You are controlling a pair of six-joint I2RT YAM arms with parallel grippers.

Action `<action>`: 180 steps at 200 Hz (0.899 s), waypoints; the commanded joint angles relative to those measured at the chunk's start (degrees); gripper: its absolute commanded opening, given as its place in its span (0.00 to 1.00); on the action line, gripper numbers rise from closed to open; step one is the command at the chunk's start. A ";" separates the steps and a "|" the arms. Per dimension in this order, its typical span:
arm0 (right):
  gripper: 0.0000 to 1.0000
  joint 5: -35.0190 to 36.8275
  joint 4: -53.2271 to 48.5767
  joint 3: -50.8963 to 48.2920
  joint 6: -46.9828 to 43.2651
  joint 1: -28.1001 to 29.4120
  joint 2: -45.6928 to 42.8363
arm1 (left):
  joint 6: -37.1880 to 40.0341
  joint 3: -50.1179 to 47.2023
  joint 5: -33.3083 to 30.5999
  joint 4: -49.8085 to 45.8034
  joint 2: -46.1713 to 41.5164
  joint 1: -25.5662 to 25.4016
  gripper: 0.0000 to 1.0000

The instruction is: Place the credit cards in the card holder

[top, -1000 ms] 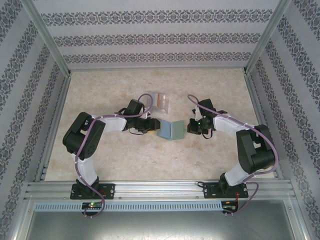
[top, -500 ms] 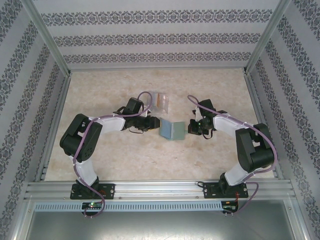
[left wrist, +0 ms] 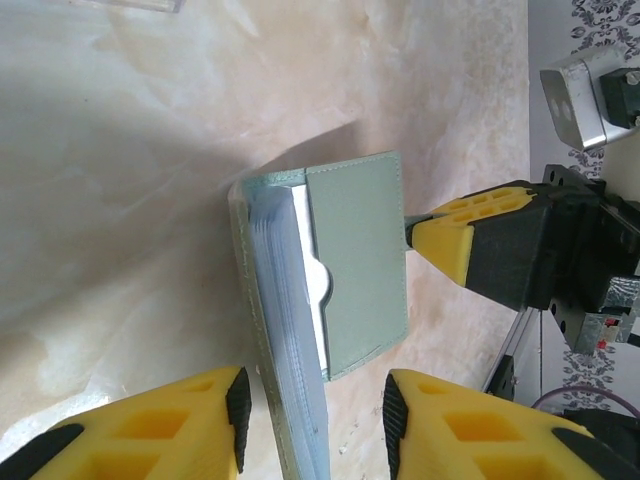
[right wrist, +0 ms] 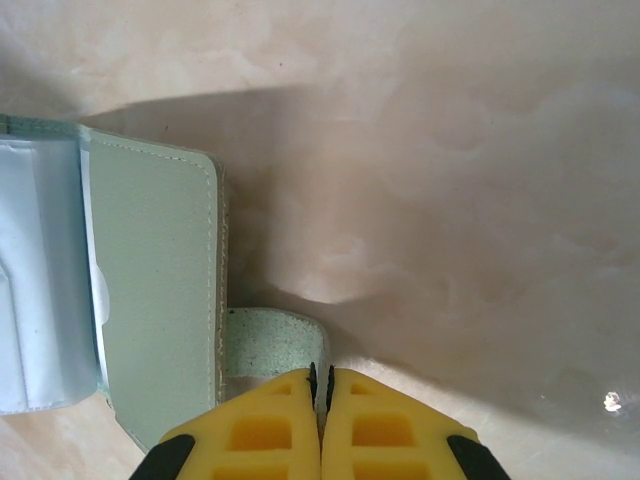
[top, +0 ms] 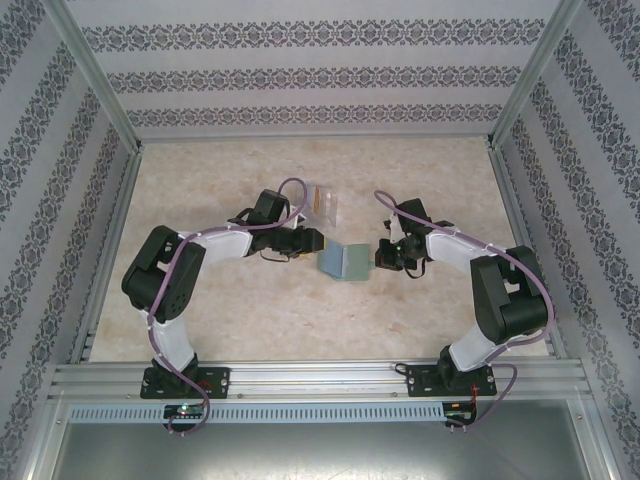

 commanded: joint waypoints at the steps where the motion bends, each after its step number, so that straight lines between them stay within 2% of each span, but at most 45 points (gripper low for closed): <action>1: 0.05 -1.17 0.00 0.11 -1.24 -0.20 0.40 | 0.67 1.22 0.99 -1.47 1.44 -0.94 0.39; 36: 0.05 -1.60 0.07 0.44 -1.15 -0.25 0.71 | 1.27 1.47 1.40 -2.26 2.14 -0.95 0.37; 64: 0.05 -1.61 0.00 0.63 -1.15 -0.26 0.86 | 1.43 1.29 1.20 -2.06 2.12 -0.94 0.28; 123: 0.05 -2.24 0.07 0.99 -0.83 -0.22 1.01 | 0.61 1.00 1.72 -0.49 3.42 -1.03 0.29; 136: 0.05 -2.74 0.07 1.16 -0.64 -0.27 1.11 | 0.51 0.91 1.74 -0.28 3.51 -1.11 0.25; 170: 0.05 -2.58 0.07 1.08 -0.55 -0.37 1.28 | 0.82 1.01 1.97 -0.36 3.77 -1.10 0.06; 180: 0.05 -2.44 0.06 1.08 -0.52 -0.31 1.38 | 0.74 1.00 1.92 -0.33 3.82 -1.09 0.04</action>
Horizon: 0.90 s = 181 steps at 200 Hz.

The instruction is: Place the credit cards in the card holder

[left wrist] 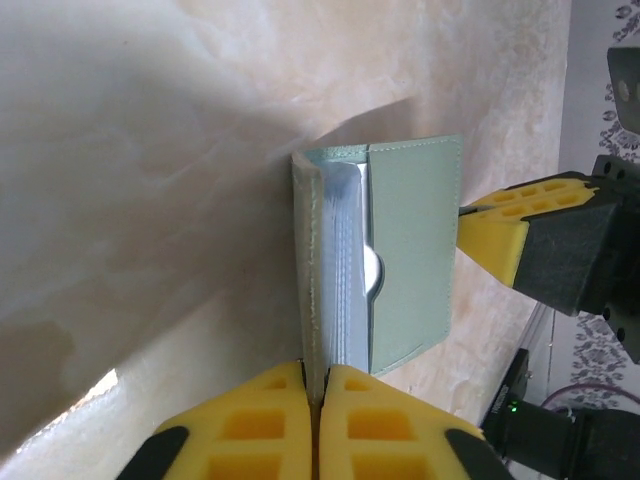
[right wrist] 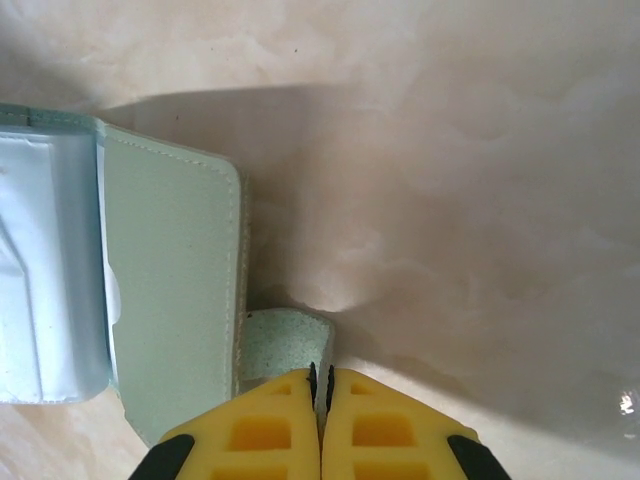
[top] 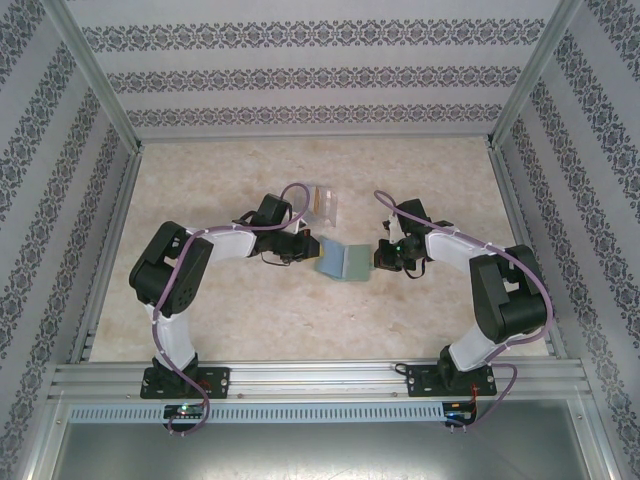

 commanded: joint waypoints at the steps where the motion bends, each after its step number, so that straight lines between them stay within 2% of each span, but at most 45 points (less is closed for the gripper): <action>1: 0.05 -0.96 0.04 1.06 -0.55 -0.34 0.85 | 0.50 0.78 1.27 0.48 0.87 -0.82 0.04; 15: 0.05 -0.59 -0.21 1.06 -0.58 -0.33 1.14 | 0.04 0.64 1.32 1.08 0.63 -0.87 0.04; 32: 0.05 -0.01 -0.63 1.15 -0.65 -0.34 1.71 | -0.49 0.50 1.51 1.49 0.20 -0.81 0.10; 46: 0.05 0.10 -0.75 1.23 -0.57 -0.36 2.16 | -0.78 0.58 1.28 1.37 -0.30 -0.85 0.22; 52: 0.05 0.01 -0.73 1.32 -0.61 -0.30 2.32 | -0.79 0.60 1.24 1.21 -0.45 -0.79 0.25; 118: 0.05 -0.33 -1.01 1.68 -0.56 -0.26 2.70 | -1.23 0.64 1.52 1.38 -0.81 -0.82 0.23; 153: 0.05 0.24 -1.36 1.67 -0.67 -0.31 2.78 | -1.31 -0.19 1.33 1.67 -1.43 -0.71 0.30; 181: 0.05 0.06 -1.48 1.85 -0.74 -0.32 3.36 | -1.24 -0.72 1.10 1.91 -2.05 -0.61 0.30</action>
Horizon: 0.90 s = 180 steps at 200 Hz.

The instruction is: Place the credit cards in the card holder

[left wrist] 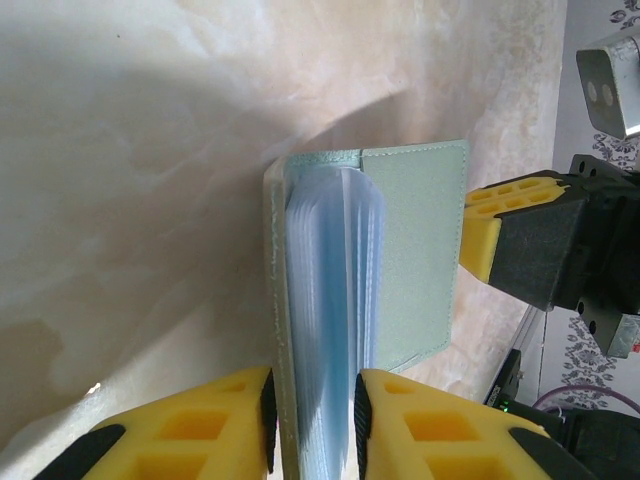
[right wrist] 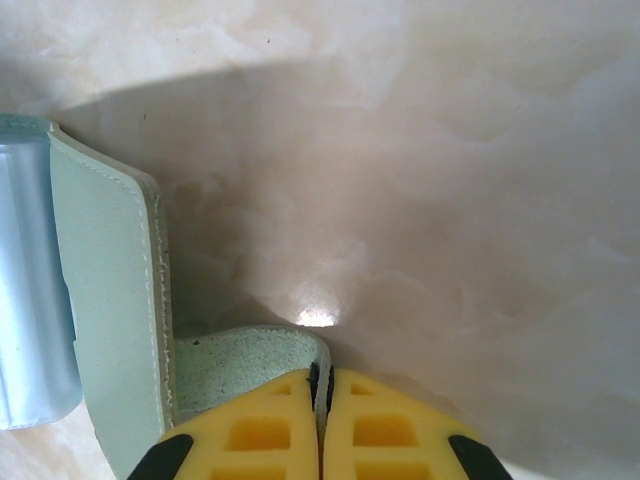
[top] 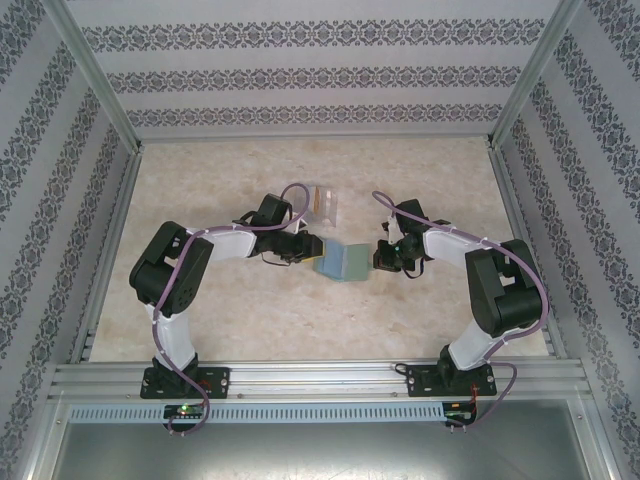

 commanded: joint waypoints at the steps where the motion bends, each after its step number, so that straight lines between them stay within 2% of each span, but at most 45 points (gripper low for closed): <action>1: 0.05 0.02 -1.38 1.13 -0.74 -0.30 1.13 | -0.04 -0.70 0.83 1.58 -2.09 -0.59 0.30; 76: 0.05 1.16 -2.49 1.57 -1.02 -0.25 1.46 | -0.84 -3.17 0.29 3.39 -3.27 0.86 0.32; 127: 0.05 1.13 -2.84 1.39 -1.26 -0.19 1.50 | -0.61 -2.69 0.93 3.08 -3.07 1.19 0.26; 180: 0.05 1.02 -3.09 1.73 -1.70 -0.20 1.59 | -0.77 -2.85 0.83 3.09 -3.52 1.56 0.27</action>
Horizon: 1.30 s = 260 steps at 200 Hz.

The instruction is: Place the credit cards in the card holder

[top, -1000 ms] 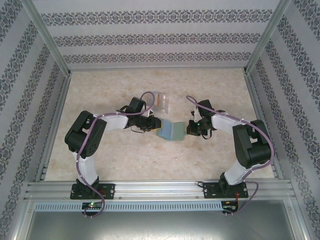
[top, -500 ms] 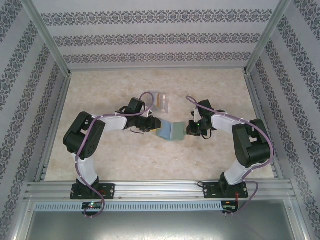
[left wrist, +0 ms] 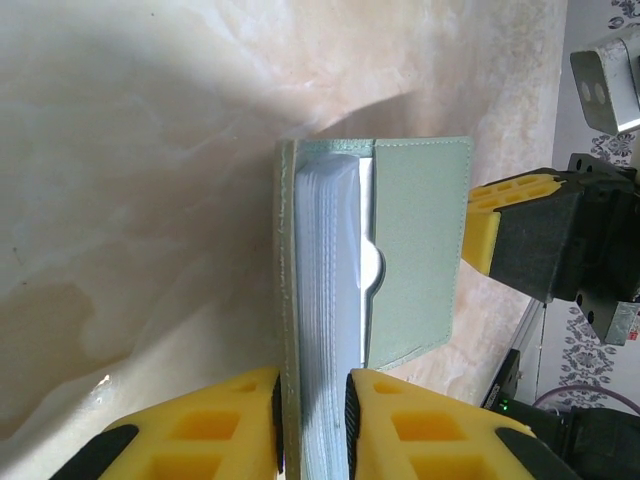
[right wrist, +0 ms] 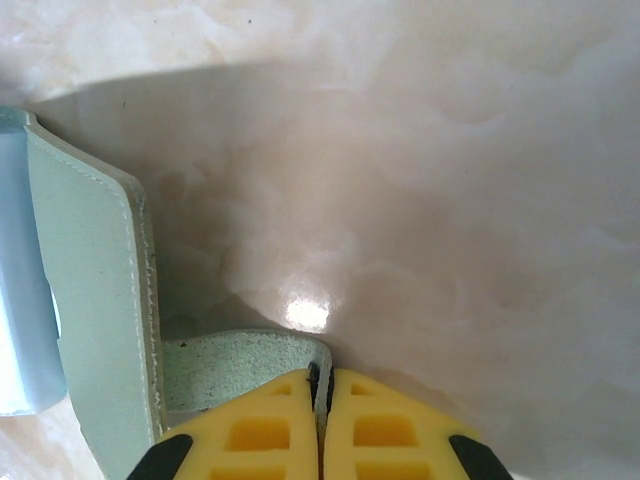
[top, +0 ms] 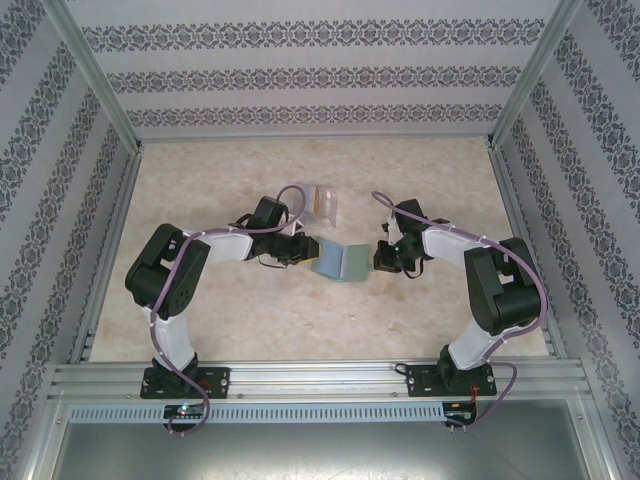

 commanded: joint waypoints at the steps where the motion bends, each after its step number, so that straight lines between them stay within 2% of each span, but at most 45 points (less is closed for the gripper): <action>1: 0.05 0.79 -1.58 1.06 -1.72 -0.24 0.87 | -0.14 -0.10 0.77 1.59 -1.94 0.80 0.27; 26: 0.06 0.87 -1.82 1.41 -1.64 -0.19 1.09 | -0.28 -0.43 1.04 1.63 -1.93 0.97 0.26; 53: 0.06 0.90 -1.90 1.52 -1.54 -0.20 1.36 | -0.16 -0.39 1.41 1.67 -1.58 1.02 0.15; 83: 0.06 0.79 -1.98 1.50 -1.57 -0.13 1.35 | 0.04 -0.36 1.63 1.60 -1.84 0.99 0.13; 107: 0.06 0.78 -2.16 1.50 -1.54 -0.19 1.33 | 0.26 -0.01 2.07 1.51 -2.00 1.04 0.04; 127: 0.08 1.06 -2.34 1.76 -1.46 -0.12 1.35 | 0.07 0.41 2.61 1.80 -1.89 1.01 0.01; 142: 0.15 0.95 -2.25 2.07 -1.20 0.18 1.59 | -0.70 0.56 2.97 2.70 -2.04 0.89 0.00; 157: 0.42 1.53 -2.79 3.01 -1.20 0.57 2.26 | -1.61 1.50 1.52 1.32 -2.37 0.52 0.00; 169: 0.50 2.85 -3.49 3.60 -1.03 0.51 2.49 | -1.60 3.22 -0.76 -2.25 -2.50 0.01 0.00; 193: 0.55 5.35 -4.13 4.36 -0.04 0.05 -1.16 | -3.32 4.43 -4.76 -4.69 -3.81 -1.01 0.00; 231: 0.59 12.28 -8.88 8.84 -0.01 -0.42 -14.06 | -3.97 6.88 -9.18 -9.45 -5.60 -2.71 0.00; 241: 0.60 10.64 -8.52 9.86 0.32 -0.24 -16.41 | -4.33 7.50 -8.84 -9.87 -5.19 -2.98 0.00; 260: 0.59 2.13 -4.46 9.94 3.44 1.30 -17.94 | -5.06 9.31 -8.30 -11.56 -3.84 -3.33 0.00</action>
